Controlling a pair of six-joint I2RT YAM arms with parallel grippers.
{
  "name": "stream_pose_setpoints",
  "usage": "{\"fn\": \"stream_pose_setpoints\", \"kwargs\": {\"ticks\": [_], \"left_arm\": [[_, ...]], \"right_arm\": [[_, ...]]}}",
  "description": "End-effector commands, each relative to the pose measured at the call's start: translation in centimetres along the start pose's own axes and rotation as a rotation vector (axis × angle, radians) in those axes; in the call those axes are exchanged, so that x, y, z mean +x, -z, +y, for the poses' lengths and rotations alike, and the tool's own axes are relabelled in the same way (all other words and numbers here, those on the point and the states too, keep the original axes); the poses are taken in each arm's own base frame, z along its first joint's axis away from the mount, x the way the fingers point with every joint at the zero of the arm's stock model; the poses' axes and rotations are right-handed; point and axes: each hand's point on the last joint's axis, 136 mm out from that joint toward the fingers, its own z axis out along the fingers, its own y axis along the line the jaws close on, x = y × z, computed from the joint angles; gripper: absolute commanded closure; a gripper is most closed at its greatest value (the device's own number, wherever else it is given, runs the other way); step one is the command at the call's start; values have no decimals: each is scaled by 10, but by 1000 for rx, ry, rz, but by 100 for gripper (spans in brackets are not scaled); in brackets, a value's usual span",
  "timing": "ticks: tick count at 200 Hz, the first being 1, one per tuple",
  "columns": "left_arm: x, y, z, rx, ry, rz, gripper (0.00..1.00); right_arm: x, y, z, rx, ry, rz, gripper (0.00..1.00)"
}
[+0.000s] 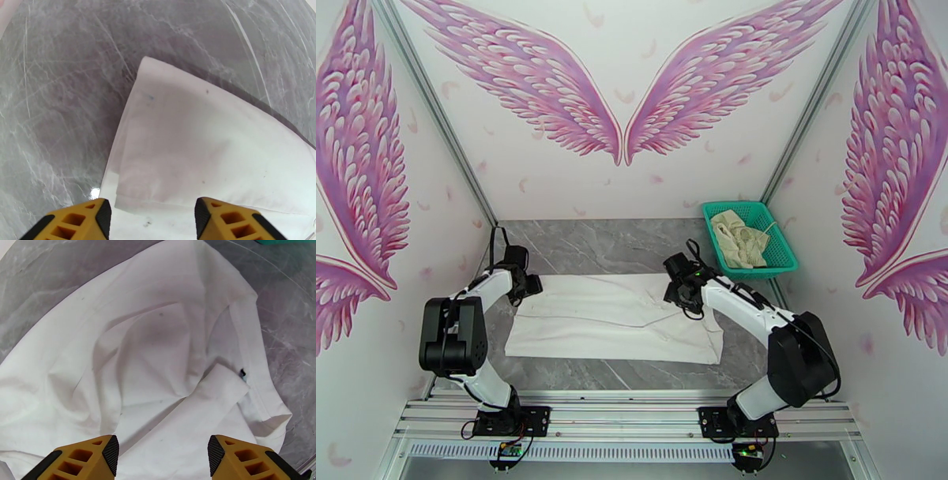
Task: Fold and stack the mixed laundry pile
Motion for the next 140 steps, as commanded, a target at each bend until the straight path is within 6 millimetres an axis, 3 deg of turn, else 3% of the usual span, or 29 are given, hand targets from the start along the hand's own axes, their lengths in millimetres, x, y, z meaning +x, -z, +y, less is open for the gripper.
{"fn": "stream_pose_setpoints", "kwargs": {"ticks": [1, 44, 76, 118, 140], "left_arm": [[7, -15, 4, -16, 20, 36, 46], [11, -32, 12, -16, 56, 67, 52], [8, -35, 12, 7, 77, 69, 53], [5, -34, 11, 15, 78, 70, 54], [4, -35, 11, 17, 84, 71, 54]], "right_arm": [[-6, -21, -7, -27, -45, 53, 39], [-30, -53, 0, -23, -63, 73, 41], [-32, -71, 1, 11, -26, 87, 64], [-36, -45, -5, -2, 54, 35, 96], [-39, -23, -1, -38, 134, 1, 100]]}}
